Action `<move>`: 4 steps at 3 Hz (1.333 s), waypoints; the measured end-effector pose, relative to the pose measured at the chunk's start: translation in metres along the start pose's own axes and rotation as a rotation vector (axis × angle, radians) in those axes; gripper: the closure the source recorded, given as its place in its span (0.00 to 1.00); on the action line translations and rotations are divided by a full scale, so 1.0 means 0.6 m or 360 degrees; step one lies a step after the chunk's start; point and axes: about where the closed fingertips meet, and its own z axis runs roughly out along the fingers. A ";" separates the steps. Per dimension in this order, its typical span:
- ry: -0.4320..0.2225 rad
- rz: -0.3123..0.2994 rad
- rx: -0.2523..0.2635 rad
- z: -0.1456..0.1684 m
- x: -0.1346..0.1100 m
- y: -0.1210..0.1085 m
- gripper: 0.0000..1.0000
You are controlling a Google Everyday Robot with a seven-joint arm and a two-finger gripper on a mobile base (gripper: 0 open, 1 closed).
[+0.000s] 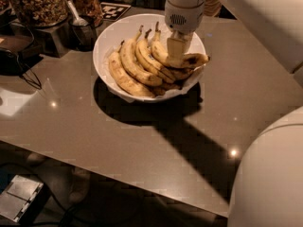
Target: Pick banana from white bowl
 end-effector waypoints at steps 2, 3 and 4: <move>0.0035 -0.0054 -0.0049 0.019 -0.010 0.022 0.47; 0.0035 -0.0053 -0.0049 0.019 -0.011 0.021 0.61; 0.0035 -0.0053 -0.0049 0.019 -0.011 0.021 0.85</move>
Offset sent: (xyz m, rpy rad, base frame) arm -0.0403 0.0118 -0.0337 -0.0771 0.1665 0.0591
